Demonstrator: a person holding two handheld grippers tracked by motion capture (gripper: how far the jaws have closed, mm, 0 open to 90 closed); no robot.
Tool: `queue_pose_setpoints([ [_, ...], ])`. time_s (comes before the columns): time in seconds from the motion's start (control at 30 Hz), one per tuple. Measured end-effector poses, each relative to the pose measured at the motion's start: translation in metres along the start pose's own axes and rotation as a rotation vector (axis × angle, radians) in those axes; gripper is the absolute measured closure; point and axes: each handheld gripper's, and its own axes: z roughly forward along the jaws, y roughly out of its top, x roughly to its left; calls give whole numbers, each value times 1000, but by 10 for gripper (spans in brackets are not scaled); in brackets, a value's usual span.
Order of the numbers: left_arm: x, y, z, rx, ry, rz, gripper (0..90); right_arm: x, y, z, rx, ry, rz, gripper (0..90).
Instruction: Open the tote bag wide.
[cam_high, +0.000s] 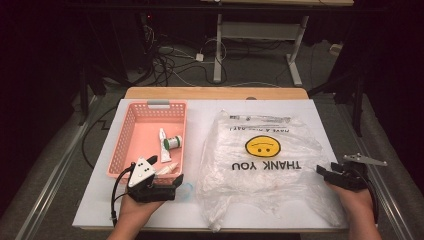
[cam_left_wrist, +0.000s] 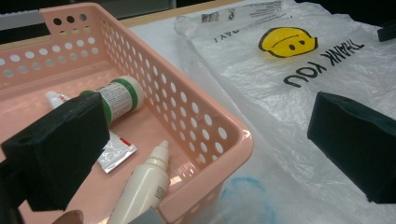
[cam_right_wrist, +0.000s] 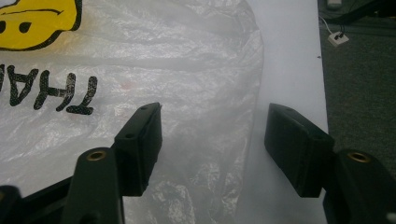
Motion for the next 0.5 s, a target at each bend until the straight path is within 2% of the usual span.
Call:
queue_pose_setpoints([
  [0.13,1,0,-1,-7,0,-8,0,-2,-1,-1,-4,9,11,500],
  [0.23,1,0,-1,-5,1,-8,0,0,-1,-1,4,25,-18,591],
  [0.3,1,0,-1,-4,2,-6,0,0,-1,-1,6,25,-28,698],
  [0.37,1,0,-1,-4,2,-7,0,0,-1,-2,11,44,-40,870],
  [0.4,1,0,-1,-3,3,-7,0,1,-1,-2,5,47,-50,900],
  [0.5,2,0,-1,-4,3,-9,0,3,-1,-3,-3,50,-67,900],
])
